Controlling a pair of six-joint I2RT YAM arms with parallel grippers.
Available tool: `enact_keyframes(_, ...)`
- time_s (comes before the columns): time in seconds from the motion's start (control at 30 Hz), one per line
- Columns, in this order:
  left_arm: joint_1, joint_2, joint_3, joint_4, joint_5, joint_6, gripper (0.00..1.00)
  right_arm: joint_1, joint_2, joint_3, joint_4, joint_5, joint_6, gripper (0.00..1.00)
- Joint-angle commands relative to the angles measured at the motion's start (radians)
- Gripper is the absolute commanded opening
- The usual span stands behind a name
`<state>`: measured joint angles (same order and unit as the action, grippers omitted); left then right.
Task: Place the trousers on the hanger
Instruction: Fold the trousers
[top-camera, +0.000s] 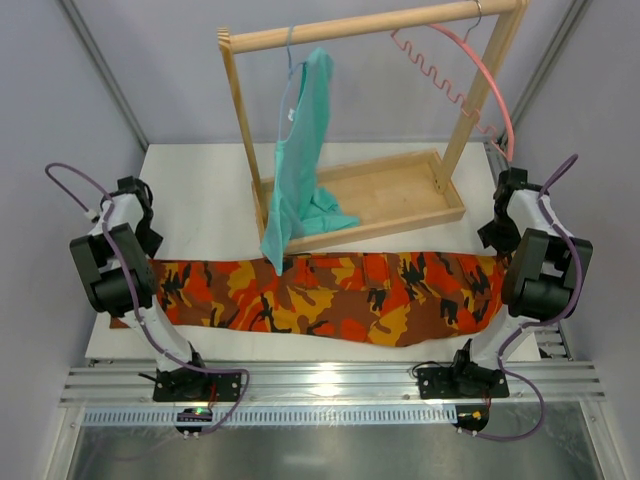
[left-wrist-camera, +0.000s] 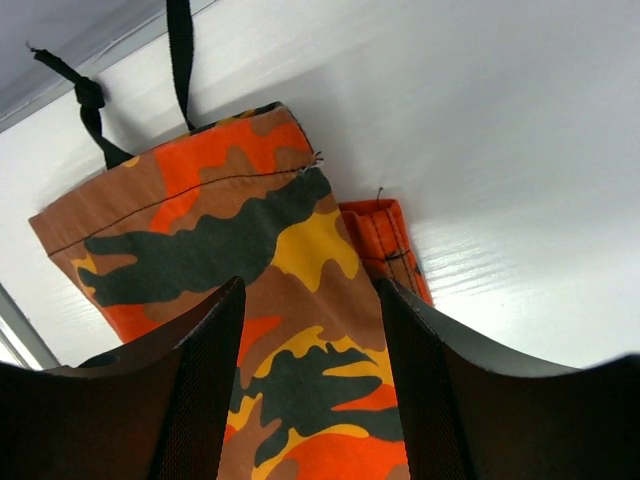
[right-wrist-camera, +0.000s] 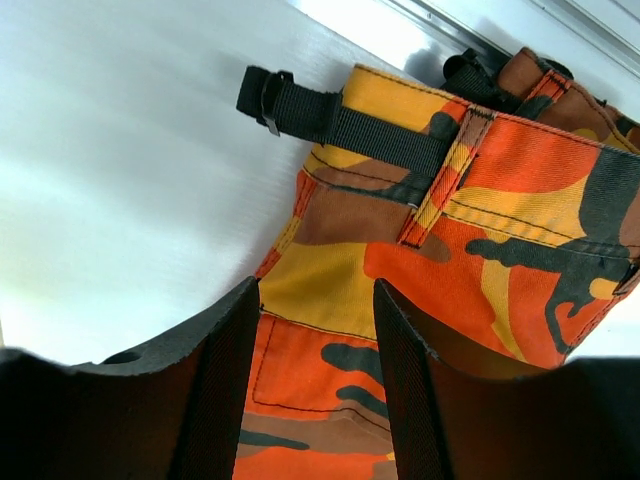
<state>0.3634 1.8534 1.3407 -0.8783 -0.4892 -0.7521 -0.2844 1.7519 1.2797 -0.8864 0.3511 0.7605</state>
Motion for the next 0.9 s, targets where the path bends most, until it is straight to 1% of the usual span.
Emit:
enact_keyframes(0.0,0.005,0.001,0.014,0.068,-0.023,0.010,0.58,-0.002,-0.051,-0.023,0.036,-0.015,-0.049,0.53)
enact_keyframes(0.2,0.009,0.004,0.011,0.148,-0.003,0.045,0.57,-0.002,-0.051,-0.019,0.044,-0.031,-0.067,0.53)
enact_keyframes(0.37,0.026,0.023,-0.001,0.147,0.009,0.027,0.56,-0.002,-0.048,-0.013,0.049,-0.035,-0.067,0.53)
enact_keyframes(0.57,0.035,0.055,-0.009,0.137,0.000,0.020,0.48,-0.002,-0.032,0.004,0.044,-0.038,-0.069,0.53)
enact_keyframes(0.63,0.035,0.061,-0.014,0.139,0.001,0.019,0.47,-0.002,-0.029,0.006,0.046,-0.041,-0.066,0.53)
enact_keyframes(0.8,0.045,0.070,-0.035,0.174,0.012,0.019,0.41,-0.002,-0.026,0.009,0.043,-0.040,-0.066,0.53)
enact_keyframes(0.87,0.048,0.073,-0.037,0.174,0.018,0.011,0.40,-0.002,-0.025,0.012,0.043,-0.037,-0.067,0.53)
